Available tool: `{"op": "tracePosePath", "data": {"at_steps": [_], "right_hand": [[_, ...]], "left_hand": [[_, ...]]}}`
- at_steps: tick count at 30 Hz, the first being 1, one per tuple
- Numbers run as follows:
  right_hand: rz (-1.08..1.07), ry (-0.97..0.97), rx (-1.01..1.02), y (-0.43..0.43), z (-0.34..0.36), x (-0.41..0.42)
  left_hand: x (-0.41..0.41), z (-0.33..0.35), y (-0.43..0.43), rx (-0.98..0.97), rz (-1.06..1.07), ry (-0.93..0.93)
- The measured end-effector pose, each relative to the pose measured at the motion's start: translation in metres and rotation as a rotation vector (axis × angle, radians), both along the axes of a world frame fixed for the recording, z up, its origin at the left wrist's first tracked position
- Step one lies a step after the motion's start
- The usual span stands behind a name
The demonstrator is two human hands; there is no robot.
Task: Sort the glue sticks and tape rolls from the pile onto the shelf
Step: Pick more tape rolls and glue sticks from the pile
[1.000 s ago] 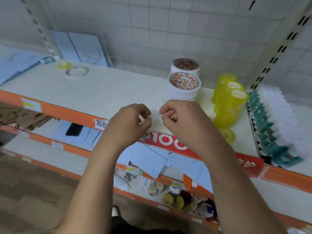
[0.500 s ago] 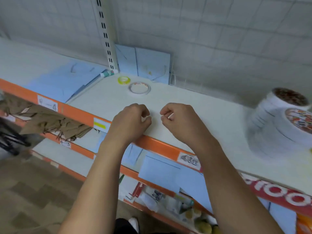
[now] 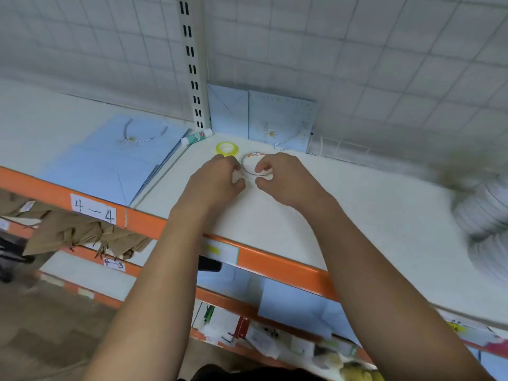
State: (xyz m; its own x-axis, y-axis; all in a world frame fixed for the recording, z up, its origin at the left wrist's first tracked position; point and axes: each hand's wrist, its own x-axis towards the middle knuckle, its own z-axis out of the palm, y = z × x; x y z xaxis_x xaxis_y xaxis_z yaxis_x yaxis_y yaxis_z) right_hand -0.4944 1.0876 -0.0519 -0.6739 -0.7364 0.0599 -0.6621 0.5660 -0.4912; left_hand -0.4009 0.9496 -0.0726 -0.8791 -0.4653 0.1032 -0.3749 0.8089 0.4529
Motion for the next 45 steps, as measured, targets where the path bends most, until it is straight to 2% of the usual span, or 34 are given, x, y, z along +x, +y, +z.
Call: {"op": "tracePosePath", "data": {"at_steps": [5,9,17,21,27,35,45], "right_hand": [[-0.050,0.026,0.091,-0.035,-0.010,-0.020],[-0.060,-0.065,0.170,-0.051,-0.019,-0.027],[-0.100,-0.027,0.202,-0.044,-0.014,-0.026],[-0.117,-0.005,0.145,-0.025,-0.006,-0.011],[-0.167,0.039,0.151,0.024,0.012,0.003],[-0.327,0.133,0.152,0.115,0.043,-0.003],[-0.582,0.161,0.163,0.252,0.078,-0.006]], "left_hand": [[-0.023,-0.005,-0.037,-0.048,-0.018,-0.042],[-0.046,-0.008,-0.054,-0.053,-0.038,-0.034],[-0.075,-0.021,-0.073,-0.090,-0.055,-0.226],[-0.072,-0.020,-0.065,-0.076,-0.016,-0.123],[-0.058,-0.002,-0.015,0.082,-0.130,0.003],[-0.055,0.033,0.067,0.092,-0.381,0.076],[-0.100,0.065,0.198,0.139,-0.619,0.175]]}}
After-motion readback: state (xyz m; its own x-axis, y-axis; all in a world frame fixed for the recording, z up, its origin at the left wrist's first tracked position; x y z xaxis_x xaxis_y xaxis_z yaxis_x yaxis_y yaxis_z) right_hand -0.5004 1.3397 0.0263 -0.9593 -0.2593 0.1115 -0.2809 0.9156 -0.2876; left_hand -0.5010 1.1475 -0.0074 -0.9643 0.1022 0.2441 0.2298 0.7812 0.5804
